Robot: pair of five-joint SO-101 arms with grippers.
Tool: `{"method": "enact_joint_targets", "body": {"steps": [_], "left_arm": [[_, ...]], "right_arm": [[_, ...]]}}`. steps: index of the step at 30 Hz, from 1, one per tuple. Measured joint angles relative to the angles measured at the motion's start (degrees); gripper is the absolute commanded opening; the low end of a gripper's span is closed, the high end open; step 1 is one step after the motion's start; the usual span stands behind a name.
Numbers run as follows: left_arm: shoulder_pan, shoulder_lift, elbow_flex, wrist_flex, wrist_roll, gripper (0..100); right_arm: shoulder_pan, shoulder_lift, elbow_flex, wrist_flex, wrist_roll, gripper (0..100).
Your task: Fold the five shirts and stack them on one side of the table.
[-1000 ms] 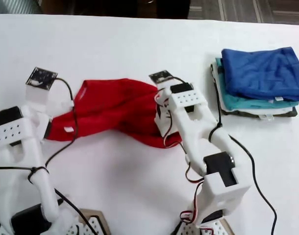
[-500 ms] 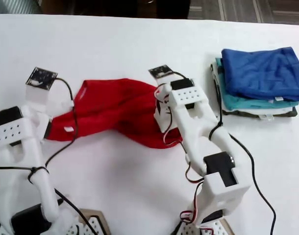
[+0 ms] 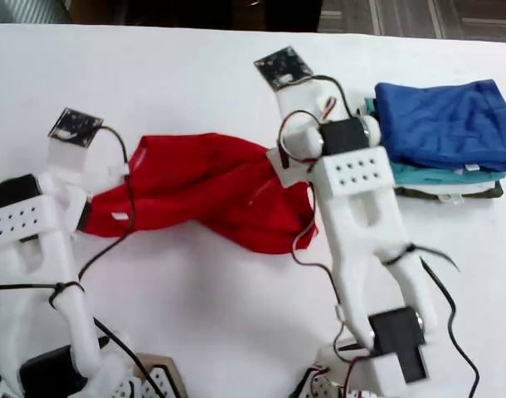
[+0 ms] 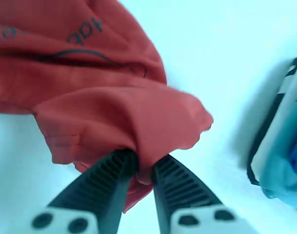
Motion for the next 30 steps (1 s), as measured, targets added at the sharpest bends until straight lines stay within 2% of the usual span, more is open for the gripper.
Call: {"method": "enact_joint_targets", "body": {"steps": [6,13,20,26,30], "left_arm": [[1.41,0.00,-9.76,7.12,4.40,3],[4.92,0.00,-21.01,14.77,4.92,3],[5.19,0.00,-33.14,21.10,4.92,3],[5.19,-0.79,-34.99,27.78,4.92,3],[4.84,-2.46,-34.99,28.66,5.01,3]], "right_arm": [[0.53,-4.84,-0.35,0.88,0.00,2.1],[5.10,-13.01,-4.04,-0.62,0.18,2.1],[5.36,-14.77,-10.90,-0.62,0.18,2.1],[5.36,-14.77,-11.69,4.75,0.18,2.1],[5.36,-17.05,-11.69,8.09,2.37,2.1]]}}
